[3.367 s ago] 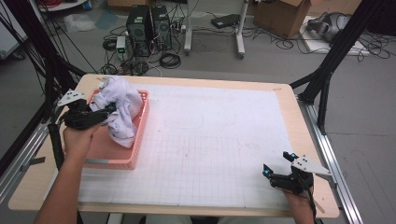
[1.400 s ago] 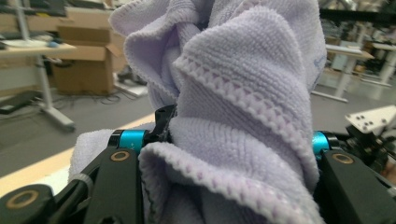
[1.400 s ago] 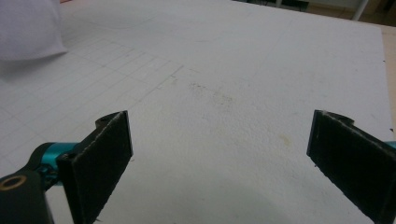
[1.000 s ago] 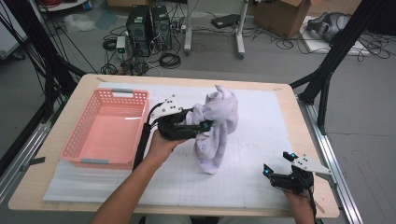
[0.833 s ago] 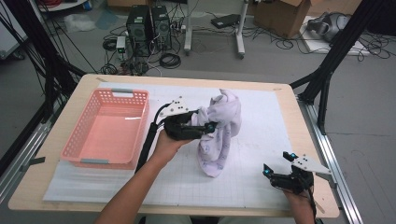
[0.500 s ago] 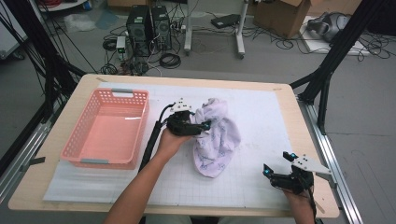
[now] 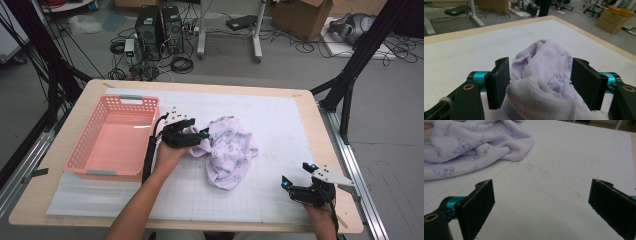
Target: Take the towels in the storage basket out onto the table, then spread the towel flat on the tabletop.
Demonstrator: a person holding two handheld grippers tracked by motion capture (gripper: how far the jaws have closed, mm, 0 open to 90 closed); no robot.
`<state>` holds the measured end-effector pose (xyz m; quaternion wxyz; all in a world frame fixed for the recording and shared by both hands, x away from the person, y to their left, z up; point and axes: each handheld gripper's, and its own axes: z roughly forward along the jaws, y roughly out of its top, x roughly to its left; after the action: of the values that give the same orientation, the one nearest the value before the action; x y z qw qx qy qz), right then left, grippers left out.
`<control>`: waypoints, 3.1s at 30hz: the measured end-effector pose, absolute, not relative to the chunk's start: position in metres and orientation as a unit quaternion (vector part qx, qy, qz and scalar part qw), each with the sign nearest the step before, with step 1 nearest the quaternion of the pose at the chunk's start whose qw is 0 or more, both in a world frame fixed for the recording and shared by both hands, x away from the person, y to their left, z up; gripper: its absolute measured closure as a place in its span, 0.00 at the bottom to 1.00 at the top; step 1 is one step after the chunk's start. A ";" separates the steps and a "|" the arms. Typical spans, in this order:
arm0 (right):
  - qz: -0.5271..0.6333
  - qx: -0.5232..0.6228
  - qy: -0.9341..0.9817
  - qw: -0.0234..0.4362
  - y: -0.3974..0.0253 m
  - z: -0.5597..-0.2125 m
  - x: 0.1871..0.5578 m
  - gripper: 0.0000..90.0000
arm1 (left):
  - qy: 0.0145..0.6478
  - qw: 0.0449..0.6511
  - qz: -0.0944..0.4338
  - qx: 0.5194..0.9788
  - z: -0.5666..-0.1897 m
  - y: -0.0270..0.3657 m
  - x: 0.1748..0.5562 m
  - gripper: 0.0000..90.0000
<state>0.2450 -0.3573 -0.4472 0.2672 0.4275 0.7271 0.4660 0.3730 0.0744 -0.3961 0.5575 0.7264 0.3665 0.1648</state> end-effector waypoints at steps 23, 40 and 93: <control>0.456 0.438 0.728 0.265 -0.356 -0.448 0.248 0.06 | 0.358 0.577 0.177 0.712 -0.363 0.108 0.347 0.22; 0.454 0.435 0.729 0.269 -0.356 -0.447 0.247 0.06 | 0.349 0.567 0.167 0.727 -0.375 0.095 0.342 0.22; 0.410 0.383 0.811 0.165 -0.256 -0.442 0.351 0.23 | 0.379 0.475 0.179 0.773 -0.423 0.054 0.366 0.78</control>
<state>0.3505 -0.2565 -0.4417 0.1647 0.3832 0.8113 0.4096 0.3655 0.0543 -0.4227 0.4754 0.7733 0.3792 0.1793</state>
